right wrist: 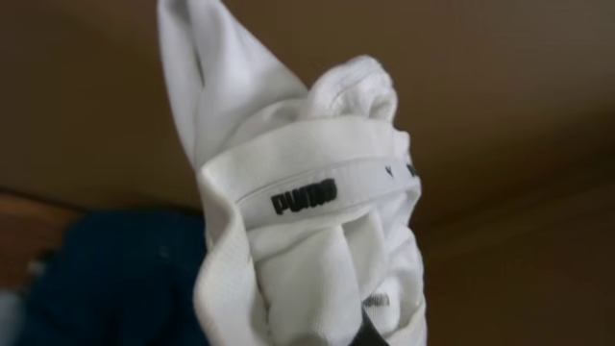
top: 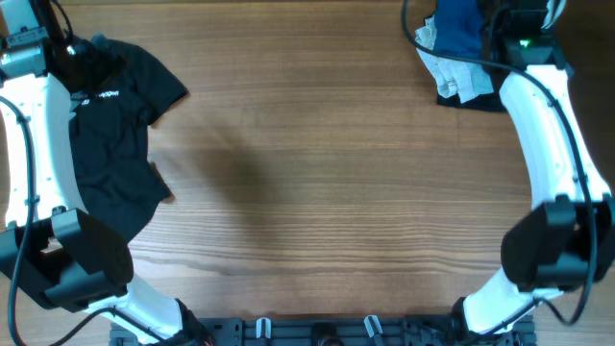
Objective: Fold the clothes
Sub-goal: 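Lower the white bundle onto the folded clothes stack and release it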
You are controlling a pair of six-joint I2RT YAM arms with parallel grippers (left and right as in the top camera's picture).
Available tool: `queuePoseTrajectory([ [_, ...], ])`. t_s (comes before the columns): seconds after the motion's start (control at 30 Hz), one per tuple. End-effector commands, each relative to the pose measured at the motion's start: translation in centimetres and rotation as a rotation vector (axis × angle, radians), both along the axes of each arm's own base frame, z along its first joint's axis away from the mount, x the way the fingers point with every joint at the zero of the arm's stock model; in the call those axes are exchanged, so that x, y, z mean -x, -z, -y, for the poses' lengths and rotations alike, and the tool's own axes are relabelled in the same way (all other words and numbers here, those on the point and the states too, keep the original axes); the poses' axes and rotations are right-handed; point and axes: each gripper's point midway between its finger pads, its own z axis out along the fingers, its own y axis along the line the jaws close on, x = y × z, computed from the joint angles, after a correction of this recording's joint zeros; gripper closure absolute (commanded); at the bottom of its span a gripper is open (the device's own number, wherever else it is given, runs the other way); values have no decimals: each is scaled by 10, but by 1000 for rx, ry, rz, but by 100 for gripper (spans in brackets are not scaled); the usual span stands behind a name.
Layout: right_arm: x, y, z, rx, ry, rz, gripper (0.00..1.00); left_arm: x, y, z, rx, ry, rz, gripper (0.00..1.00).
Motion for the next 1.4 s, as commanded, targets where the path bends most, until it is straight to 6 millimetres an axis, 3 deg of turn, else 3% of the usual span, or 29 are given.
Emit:
queuePoseTrajectory([
  [0.0,-27,42,44,245,27,-109,96,0,5,0,5,-8,-10,0],
  [0.1,-44,77,60,233,12,-114,96,0,5,0,6,-9,-9,0],
  [0.13,-53,102,65,226,4,-131,96,0,5,0,8,-12,-9,0],
  [0.2,-60,128,67,223,4,-148,96,-1,5,1,12,-9,-8,0],
  [0.3,-70,177,60,184,-38,-195,96,-1,5,4,14,-2,-8,0],
  [0.4,-73,206,51,71,-32,-190,96,-2,5,5,13,0,-8,0],
  [0.77,-78,188,19,61,4,-122,96,-1,6,5,14,0,-10,0],
  [1.03,-75,149,10,-10,39,-20,96,-2,5,5,13,1,-6,0],
  [1.07,-75,148,10,-10,39,-19,93,-2,5,5,13,0,-7,0],
  [1.1,-75,148,10,-11,40,-20,81,-2,5,5,13,0,-7,0],
  [1.13,-74,150,10,-14,41,-29,57,-2,5,5,13,0,-7,0],
  [1.17,-73,153,10,-29,46,-36,19,-2,5,5,13,1,-6,0],
  [1.2,-72,155,11,-58,65,-31,0,-2,5,5,13,0,-7,0],
  [1.27,-68,151,14,-164,121,17,0,-2,5,5,13,0,-7,0],
  [1.37,-66,137,-4,-262,84,40,0,-2,5,5,13,1,-6,0],
])
